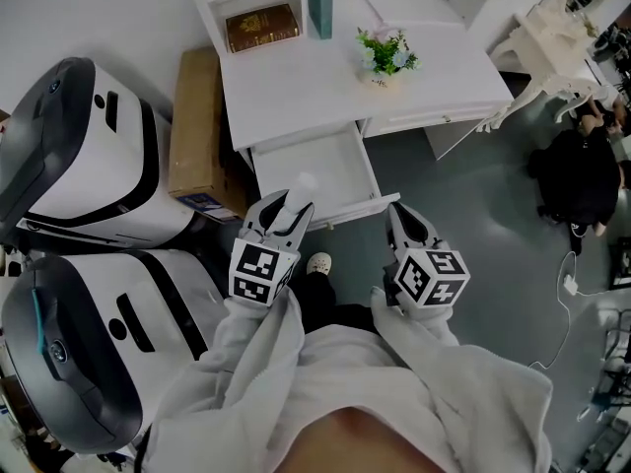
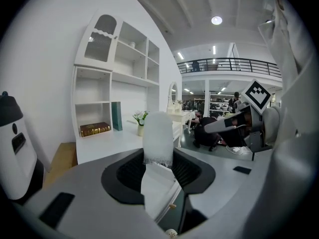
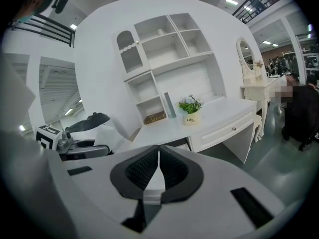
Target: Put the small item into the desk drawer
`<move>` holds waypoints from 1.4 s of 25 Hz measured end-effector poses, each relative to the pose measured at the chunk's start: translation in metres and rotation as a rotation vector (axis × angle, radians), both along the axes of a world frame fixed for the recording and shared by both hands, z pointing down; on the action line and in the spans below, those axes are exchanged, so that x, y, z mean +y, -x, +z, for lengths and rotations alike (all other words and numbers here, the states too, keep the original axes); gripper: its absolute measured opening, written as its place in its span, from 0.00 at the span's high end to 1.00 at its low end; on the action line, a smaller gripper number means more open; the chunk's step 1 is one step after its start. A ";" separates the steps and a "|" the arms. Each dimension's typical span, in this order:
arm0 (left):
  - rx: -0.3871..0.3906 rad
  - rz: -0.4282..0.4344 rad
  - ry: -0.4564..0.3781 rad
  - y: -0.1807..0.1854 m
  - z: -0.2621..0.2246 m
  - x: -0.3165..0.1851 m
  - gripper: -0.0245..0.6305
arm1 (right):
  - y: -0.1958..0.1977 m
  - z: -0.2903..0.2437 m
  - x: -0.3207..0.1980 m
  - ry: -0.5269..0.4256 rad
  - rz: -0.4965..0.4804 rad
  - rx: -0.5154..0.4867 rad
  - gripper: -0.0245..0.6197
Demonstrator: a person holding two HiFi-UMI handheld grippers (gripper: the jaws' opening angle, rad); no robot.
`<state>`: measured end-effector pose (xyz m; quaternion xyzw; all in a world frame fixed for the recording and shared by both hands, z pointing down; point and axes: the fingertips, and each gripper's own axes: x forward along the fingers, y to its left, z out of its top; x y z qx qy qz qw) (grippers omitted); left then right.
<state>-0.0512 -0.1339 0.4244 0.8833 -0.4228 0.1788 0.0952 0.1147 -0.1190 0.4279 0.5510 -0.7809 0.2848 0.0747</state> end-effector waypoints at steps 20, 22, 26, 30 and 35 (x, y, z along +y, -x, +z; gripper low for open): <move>0.008 0.028 0.085 0.040 0.033 -0.080 0.70 | 0.044 0.020 -0.079 0.047 0.012 0.012 0.90; 0.007 0.038 0.104 0.041 0.040 -0.080 0.70 | 0.046 0.023 -0.079 0.060 0.017 0.015 0.90; 0.000 0.055 0.140 0.041 0.056 -0.080 0.70 | 0.048 0.027 -0.077 0.082 0.021 0.028 0.90; 0.002 0.070 0.185 0.037 0.070 -0.080 0.70 | 0.048 0.030 -0.077 0.099 0.017 0.043 0.90; -0.022 0.082 0.233 0.028 0.094 -0.088 0.70 | 0.046 0.033 -0.079 0.110 -0.001 0.051 0.90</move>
